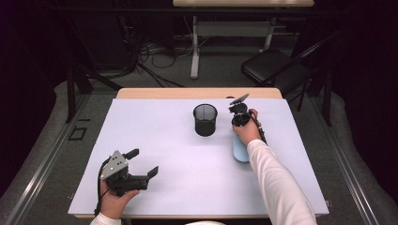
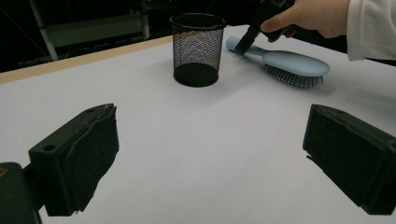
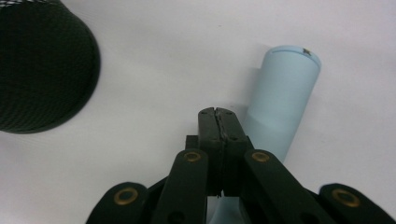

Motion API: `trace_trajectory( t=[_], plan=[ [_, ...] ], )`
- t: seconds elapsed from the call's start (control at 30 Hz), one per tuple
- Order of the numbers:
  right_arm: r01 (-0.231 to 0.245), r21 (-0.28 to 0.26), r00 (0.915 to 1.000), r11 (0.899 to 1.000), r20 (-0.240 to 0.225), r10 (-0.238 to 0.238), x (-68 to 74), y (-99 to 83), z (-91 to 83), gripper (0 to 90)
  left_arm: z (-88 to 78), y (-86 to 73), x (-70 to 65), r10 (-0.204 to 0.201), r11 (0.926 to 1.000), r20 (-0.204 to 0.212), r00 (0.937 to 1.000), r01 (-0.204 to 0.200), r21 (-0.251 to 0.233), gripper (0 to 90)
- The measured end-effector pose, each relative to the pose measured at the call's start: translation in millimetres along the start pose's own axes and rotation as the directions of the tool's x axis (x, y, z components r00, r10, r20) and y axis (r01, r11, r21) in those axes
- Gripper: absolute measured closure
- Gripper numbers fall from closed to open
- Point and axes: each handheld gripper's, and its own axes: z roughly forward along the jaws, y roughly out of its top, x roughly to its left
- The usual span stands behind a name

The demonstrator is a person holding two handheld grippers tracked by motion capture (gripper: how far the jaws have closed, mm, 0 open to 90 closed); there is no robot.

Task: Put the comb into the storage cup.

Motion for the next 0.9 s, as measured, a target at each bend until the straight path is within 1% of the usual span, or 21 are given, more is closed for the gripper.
trace_trajectory(
  t=[0.03,0.1,0.13,0.2,0.23,0.27,0.3,0.4,0.43,0.47,0.5,0.53,0.57,0.6,0.63,0.67,0.7,0.8,0.83,0.87,0.9],
  plan=[
    [0.0,0.012,1.0,1.0,0.006,-0.001,-1.9,-0.2,-1.2,90.0,-0.5,0.2,-0.1,0.002,1.0,0.001,1.0,-0.002,-0.001,3.7],
    [0.005,0.007,0.9999,1.0,0.012,-0.005,-4.0,-1.0,-1.0,90.0,-0.5,0.1,-0.2,0.002,1.0,-0.001,1.0,-0.002,-0.002,3.7],
    [0.008,0.017,0.9997,1.0,0.023,-0.008,-8.5,-2.2,-1.6,90.0,-0.3,0.0,0.0,0.001,1.0,-0.001,1.0,-0.001,0.0,3.7],
    [0.001,0.027,0.9996,1.0,0.03,-0.002,-13.0,-3.4,-2.6,89.9,-0.1,0.0,-0.1,0.0,1.0,-0.001,1.0,0.0,0.0,3.7],
    [-0.01,0.042,0.9994,0.999,0.033,0.008,-14.6,-3.7,-3.7,89.9,-0.2,0.0,-0.3,0.0,1.0,-0.001,1.0,0.0,0.0,3.7],
    [0.003,0.043,0.9994,0.999,0.034,-0.005,-17.8,-4.4,-3.9,89.9,-0.3,0.1,-0.4,0.001,1.0,0.0,1.0,-0.001,-0.001,3.7],
    [-0.001,0.04,0.9993,0.999,0.037,0.0,-19.7,-5.3,-3.9,89.9,-0.3,0.1,-0.5,0.002,1.0,-0.001,1.0,-0.002,-0.001,3.7],
    [0.002,0.065,0.9981,0.998,0.062,-0.006,-26.9,-7.6,-6.6,89.9,0.2,0.0,-0.5,0.003,1.0,-0.001,1.0,-0.003,0.001,3.7],
    [0.002,0.068,0.9978,0.998,0.066,-0.006,-29.3,-8.5,-7.1,89.9,0.2,0.0,-0.5,0.003,1.0,-0.001,1.0,-0.003,0.001,3.7],
    [-0.001,0.057,0.9978,0.998,0.067,-0.003,-31.9,-10.1,-6.8,89.9,0.2,0.0,-0.5,0.003,1.0,-0.001,1.0,-0.003,0.001,3.7],
    [-0.001,0.057,0.9978,0.998,0.067,-0.003,-31.9,-10.1,-6.8,89.9,0.1,0.0,-0.6,0.003,1.0,-0.001,1.0,-0.003,0.001,3.7],
    [-0.008,0.061,0.9974,0.998,0.072,0.003,-34.2,-11.3,-7.5,89.9,-0.1,0.0,-0.7,0.004,1.0,-0.002,1.0,-0.004,0.001,3.7],
    [0.001,0.072,0.9967,0.997,0.081,-0.006,-41.0,-13.5,-9.5,89.9,-0.1,0.0,-0.7,0.003,1.0,-0.002,1.0,-0.003,0.0,3.8],
    [0.001,0.072,0.9967,0.997,0.081,-0.006,-41.0,-13.5,-9.5,89.9,-0.1,0.0,-0.7,0.003,1.0,-0.002,1.0,-0.003,0.0,3.9],
    [-0.011,0.063,0.9964,0.998,0.084,0.005,-47.9,-16.5,-10.4,89.9,0.0,-0.1,-0.8,0.003,1.0,-0.002,1.0,-0.003,0.001,4.0],
    [-0.025,0.067,0.9961,0.997,0.086,0.019,-51.3,-18.1,-11.6,89.9,0.0,0.0,-1.0,0.004,1.0,-0.002,1.0,-0.004,0.003,4.0],
    [-0.019,0.072,0.996,0.997,0.088,0.013,-55.9,-19.3,-12.6,89.9,0.0,0.1,-1.1,0.005,1.0,-0.001,1.0,-0.005,0.004,4.0],
    [-0.041,0.065,0.9947,0.997,0.096,0.035,-67.9,-24.7,-14.3,89.9,0.3,0.1,-1.4,0.005,1.0,-0.001,1.0,-0.005,0.003,4.0],
    [-0.048,0.073,0.9942,0.996,0.099,0.041,-71.8,-26.3,-15.5,89.9,0.3,0.2,-1.4,0.005,1.0,-0.001,1.0,-0.005,0.004,4.0],
    [-0.057,0.067,0.9939,0.996,0.099,0.05,-75.2,-28.4,-15.8,89.9,0.4,0.1,-1.8,0.004,1.0,-0.004,1.0,-0.004,0.004,4.0],
    [-0.057,0.067,0.9939,0.996,0.099,0.05,-75.2,-28.4,-15.8,89.9,0.4,0.1,-1.8,0.004,1.0,-0.004,1.0,-0.004,0.004,4.0]
  ],
)
